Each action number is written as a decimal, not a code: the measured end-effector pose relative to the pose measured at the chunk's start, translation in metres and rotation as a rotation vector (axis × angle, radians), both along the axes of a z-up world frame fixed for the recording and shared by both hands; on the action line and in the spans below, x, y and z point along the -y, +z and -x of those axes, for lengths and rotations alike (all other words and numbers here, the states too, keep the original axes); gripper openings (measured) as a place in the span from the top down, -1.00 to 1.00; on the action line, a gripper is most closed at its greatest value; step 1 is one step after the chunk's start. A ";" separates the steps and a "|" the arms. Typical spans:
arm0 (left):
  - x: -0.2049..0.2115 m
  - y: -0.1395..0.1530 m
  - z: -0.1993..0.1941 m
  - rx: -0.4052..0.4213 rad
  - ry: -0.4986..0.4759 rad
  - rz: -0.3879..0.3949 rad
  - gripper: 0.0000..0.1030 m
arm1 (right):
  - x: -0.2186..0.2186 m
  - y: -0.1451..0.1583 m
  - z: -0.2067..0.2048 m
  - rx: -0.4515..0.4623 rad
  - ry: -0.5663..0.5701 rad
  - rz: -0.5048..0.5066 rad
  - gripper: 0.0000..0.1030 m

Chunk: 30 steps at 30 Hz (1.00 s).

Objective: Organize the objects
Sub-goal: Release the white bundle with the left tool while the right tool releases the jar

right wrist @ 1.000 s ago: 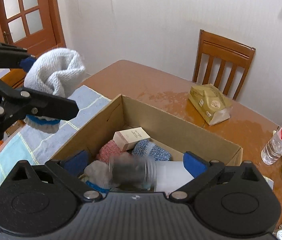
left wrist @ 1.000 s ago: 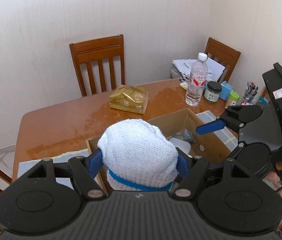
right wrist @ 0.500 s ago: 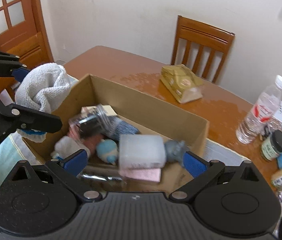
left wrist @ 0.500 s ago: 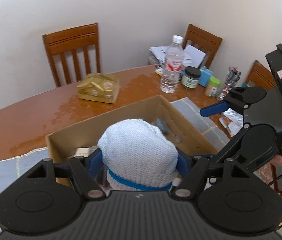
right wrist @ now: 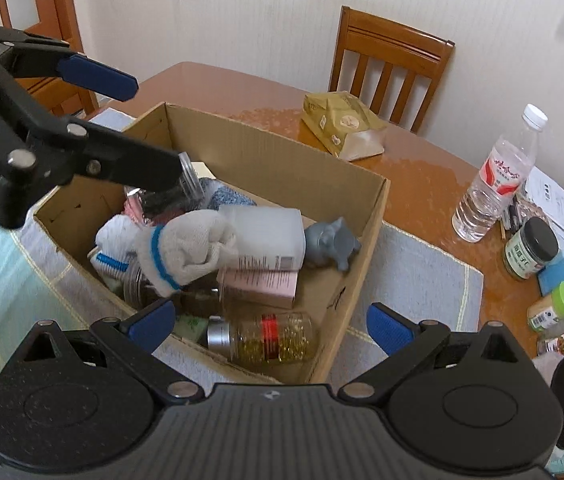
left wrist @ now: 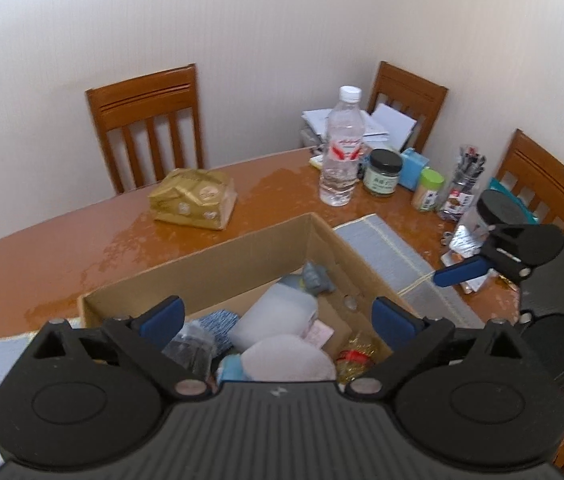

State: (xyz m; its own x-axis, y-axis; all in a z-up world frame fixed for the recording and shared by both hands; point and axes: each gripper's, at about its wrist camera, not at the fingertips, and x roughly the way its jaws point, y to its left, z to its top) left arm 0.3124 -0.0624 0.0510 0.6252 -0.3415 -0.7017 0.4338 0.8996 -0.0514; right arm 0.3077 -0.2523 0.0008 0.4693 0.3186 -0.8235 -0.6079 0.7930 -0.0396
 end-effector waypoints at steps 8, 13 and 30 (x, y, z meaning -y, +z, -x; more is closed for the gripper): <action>-0.020 -0.005 0.024 0.045 0.115 -0.051 -0.99 | -0.003 0.008 0.003 -0.014 -0.040 -0.023 -1.00; -0.035 -0.016 0.046 0.062 0.205 -0.080 -0.99 | -0.007 0.013 0.006 -0.035 -0.090 -0.033 -1.00; -0.062 -0.045 0.084 -0.197 0.488 -0.040 -0.98 | -0.024 -0.006 0.041 -0.170 -0.361 -0.061 -1.00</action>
